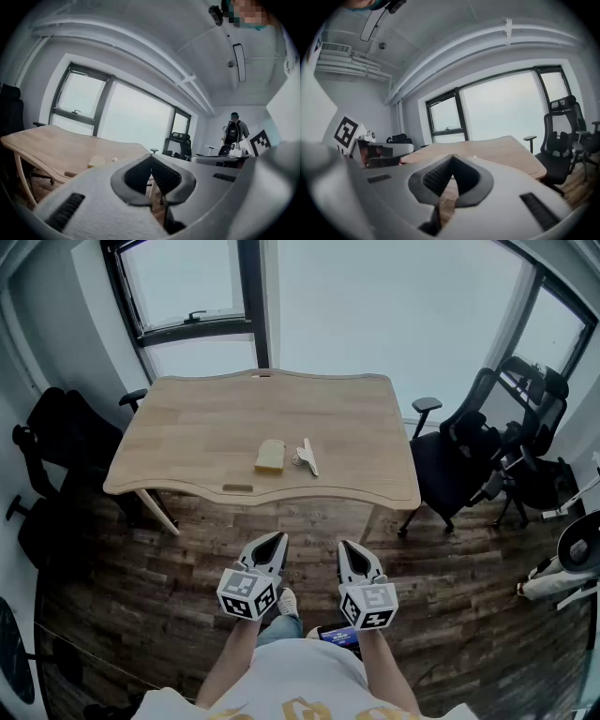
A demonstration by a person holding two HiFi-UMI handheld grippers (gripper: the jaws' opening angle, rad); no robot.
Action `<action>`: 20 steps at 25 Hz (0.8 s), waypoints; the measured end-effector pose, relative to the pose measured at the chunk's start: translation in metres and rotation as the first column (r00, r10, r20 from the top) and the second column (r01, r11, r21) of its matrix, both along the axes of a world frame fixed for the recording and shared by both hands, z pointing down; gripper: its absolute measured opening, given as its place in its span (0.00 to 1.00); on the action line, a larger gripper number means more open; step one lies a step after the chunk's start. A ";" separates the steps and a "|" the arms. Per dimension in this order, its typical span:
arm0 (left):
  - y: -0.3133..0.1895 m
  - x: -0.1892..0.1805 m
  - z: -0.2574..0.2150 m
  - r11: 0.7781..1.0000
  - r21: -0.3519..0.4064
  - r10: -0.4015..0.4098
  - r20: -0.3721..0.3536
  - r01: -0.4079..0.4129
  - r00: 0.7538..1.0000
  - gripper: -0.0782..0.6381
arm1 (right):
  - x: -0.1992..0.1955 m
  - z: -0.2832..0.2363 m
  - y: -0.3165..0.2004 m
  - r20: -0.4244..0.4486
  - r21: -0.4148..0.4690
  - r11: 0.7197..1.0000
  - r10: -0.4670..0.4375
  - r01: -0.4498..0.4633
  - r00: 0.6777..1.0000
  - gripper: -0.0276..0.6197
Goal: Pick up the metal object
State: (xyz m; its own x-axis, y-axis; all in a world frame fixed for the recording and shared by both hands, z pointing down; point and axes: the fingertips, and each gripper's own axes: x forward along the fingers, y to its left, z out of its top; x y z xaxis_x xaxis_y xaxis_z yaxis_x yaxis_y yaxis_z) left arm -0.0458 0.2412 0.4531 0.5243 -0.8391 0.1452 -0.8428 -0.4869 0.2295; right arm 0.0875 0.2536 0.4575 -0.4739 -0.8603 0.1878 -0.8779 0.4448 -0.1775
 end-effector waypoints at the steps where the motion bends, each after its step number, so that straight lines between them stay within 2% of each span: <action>1: 0.000 0.001 -0.001 1.000 -0.001 -0.001 -0.003 0.001 1.000 0.14 | 0.001 0.000 0.000 0.001 -0.001 1.000 -0.001 0.001 1.000 0.06; 13: -0.001 0.013 0.004 1.000 -0.012 -0.016 0.069 0.017 0.998 0.14 | 0.015 0.002 0.000 0.024 -0.005 1.000 -0.011 0.011 1.000 0.06; 18: -0.015 0.008 0.010 0.997 -0.020 -0.067 0.074 0.068 0.995 0.14 | 0.025 0.009 -0.008 0.028 -0.021 1.000 -0.011 0.012 1.000 0.06; 20: -0.023 0.010 0.012 0.997 -0.032 -0.063 0.066 0.065 0.996 0.14 | 0.029 0.012 -0.014 0.028 -0.030 1.000 -0.007 0.008 1.000 0.06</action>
